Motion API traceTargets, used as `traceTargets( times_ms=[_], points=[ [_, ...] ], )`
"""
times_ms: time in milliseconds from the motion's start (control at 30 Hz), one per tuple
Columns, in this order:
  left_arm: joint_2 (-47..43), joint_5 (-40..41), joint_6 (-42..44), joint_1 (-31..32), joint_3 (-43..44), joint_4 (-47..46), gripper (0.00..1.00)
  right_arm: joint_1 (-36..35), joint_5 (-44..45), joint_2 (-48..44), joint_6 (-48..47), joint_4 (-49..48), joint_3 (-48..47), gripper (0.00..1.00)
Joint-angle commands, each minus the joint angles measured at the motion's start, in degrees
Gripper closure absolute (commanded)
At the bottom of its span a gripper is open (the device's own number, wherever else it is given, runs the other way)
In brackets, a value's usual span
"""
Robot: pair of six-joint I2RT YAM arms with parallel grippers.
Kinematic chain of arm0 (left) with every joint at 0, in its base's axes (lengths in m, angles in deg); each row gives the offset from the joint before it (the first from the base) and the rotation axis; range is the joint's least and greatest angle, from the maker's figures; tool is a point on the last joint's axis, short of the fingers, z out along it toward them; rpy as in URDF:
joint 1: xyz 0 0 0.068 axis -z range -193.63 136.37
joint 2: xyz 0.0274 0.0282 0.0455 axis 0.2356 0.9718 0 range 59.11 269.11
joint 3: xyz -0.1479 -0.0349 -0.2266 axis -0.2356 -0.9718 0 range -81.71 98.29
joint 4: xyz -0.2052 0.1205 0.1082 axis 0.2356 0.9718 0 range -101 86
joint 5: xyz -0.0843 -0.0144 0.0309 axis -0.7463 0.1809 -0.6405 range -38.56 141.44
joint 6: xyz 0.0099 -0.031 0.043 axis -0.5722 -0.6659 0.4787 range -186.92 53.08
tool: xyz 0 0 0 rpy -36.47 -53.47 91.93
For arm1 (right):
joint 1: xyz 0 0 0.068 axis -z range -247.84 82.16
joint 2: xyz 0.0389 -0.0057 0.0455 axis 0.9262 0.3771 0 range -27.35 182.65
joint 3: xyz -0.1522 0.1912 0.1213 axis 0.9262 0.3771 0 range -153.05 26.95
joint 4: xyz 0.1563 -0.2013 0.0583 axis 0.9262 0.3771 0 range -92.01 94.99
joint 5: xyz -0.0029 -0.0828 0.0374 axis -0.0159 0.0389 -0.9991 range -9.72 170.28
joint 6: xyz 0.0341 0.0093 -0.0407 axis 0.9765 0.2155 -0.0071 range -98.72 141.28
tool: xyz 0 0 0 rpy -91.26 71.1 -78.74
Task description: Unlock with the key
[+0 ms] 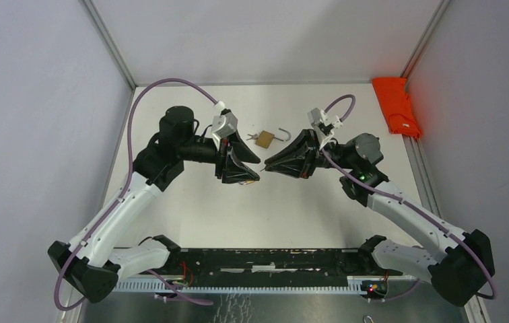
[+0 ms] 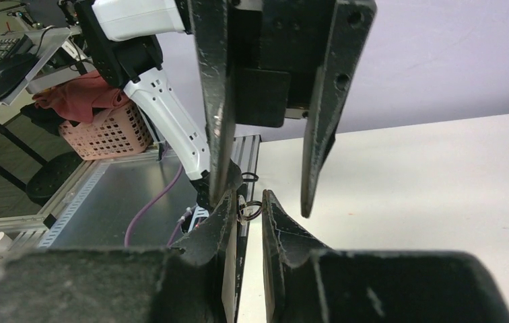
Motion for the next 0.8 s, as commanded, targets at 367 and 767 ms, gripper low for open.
traceTargets(
  times_ms=[367, 767],
  points=[
    [-1.5, -5.1, -1.0, 0.2, 1.1, -5.1, 0.42, -2.7, 0.0, 3.2, 1.2, -4.6, -4.7, 1.00],
    [-1.5, -4.8, -1.9, 0.6, 1.9, -5.9, 0.92, -3.5, 1.0, 2.8, 0.3, -3.7, -4.5, 1.00]
  ],
)
